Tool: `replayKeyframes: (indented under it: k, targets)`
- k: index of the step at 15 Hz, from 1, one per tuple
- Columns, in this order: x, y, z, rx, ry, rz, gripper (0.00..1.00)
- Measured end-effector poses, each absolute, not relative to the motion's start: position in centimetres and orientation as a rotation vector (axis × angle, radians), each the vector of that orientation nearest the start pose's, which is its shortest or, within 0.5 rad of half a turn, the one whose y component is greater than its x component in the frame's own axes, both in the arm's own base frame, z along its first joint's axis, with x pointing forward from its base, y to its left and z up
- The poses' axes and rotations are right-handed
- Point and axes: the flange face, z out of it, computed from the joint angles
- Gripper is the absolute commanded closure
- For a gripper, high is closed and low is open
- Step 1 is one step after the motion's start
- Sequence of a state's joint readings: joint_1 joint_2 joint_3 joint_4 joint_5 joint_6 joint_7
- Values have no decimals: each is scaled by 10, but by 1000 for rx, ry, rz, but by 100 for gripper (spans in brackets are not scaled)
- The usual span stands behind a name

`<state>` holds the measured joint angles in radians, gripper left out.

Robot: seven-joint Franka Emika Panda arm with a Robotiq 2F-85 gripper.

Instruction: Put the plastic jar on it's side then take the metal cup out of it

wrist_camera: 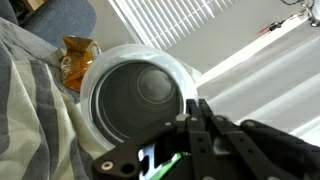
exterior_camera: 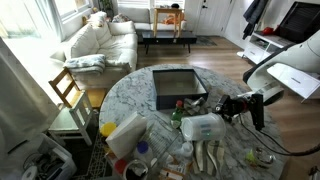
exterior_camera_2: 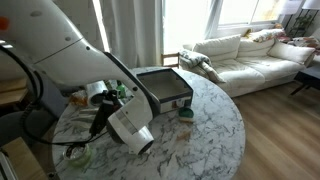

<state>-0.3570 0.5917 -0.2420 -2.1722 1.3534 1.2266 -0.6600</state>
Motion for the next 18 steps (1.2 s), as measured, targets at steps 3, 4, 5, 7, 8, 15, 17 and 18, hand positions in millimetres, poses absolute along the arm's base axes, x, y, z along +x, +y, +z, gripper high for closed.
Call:
replayKeyframes:
  k: [3, 4, 5, 7, 8, 15, 17, 18]
  targets:
    - [440, -154, 154, -1303, 573, 260, 99]
    - [439, -155, 151, -1302, 579, 261, 99]
    - [438, -155, 148, -1300, 584, 263, 99]
    - [437, -156, 143, -1302, 594, 268, 99]
    - [436, -156, 140, -1302, 599, 273, 99]
    - [438, -161, 124, -1398, 663, 291, 99]
    - [441, -167, 123, -1439, 673, 291, 99]
    - [443, -170, 124, -1457, 675, 291, 99]
